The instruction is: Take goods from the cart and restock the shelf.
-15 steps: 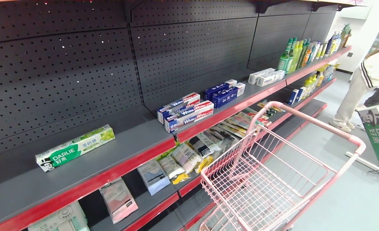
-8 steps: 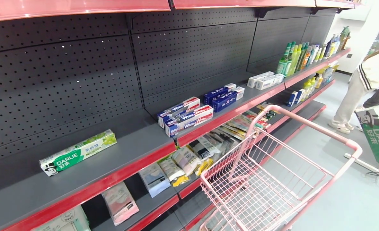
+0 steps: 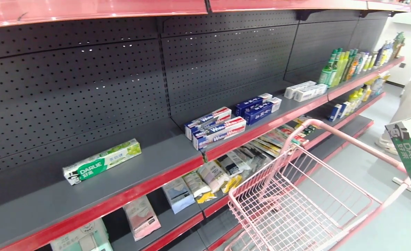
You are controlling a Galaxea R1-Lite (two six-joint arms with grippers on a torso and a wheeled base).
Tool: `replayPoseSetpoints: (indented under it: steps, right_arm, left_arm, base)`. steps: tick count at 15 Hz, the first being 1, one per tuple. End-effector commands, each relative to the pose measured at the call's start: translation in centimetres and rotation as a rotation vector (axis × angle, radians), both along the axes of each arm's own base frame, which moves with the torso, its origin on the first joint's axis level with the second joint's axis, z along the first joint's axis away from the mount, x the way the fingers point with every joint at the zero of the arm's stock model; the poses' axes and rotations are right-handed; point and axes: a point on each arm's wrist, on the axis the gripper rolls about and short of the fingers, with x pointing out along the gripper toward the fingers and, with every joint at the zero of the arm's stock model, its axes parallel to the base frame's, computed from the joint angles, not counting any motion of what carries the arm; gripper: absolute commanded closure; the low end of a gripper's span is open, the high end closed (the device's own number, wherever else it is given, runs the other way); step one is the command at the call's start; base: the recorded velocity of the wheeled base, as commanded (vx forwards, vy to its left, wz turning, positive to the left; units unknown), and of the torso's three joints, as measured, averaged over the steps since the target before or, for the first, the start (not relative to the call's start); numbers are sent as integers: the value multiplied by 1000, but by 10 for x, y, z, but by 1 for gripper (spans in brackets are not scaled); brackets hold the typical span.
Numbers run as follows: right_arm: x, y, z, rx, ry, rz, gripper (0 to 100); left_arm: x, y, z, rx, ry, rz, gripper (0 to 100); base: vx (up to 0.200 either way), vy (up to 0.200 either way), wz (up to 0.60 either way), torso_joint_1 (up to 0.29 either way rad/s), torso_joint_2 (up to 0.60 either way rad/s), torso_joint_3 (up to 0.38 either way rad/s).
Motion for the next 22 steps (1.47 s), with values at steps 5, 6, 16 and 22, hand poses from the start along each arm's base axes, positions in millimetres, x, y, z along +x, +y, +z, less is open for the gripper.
replayPoseSetpoints:
  steps: [5, 6, 16, 22]
  right_arm:
    - [0, 0, -1, -1, 1, -1, 100]
    - [0, 0, -1, -1, -1, -1, 100]
    - [-18, -1, -11, 24, -70, -22, 100]
    - [-38, 1, -19, 132, -190, 15, 100]
  left_arm:
    - [0, 0, 0, 1, 1, 0, 0]
    - [0, 0, 0, 1, 1, 0, 0]
    - [0, 0, 0, 4, 1, 0, 0]
    - [4, 0, 2, 16, 58, -15, 0]
  base:
    - [0, 0, 600, 5, 2, -2]
    - [0, 0, 600, -7, -7, -7]
    - [0, 0, 240, 2, 0, 0]
    - [0, 0, 0, 0, 0, 0]
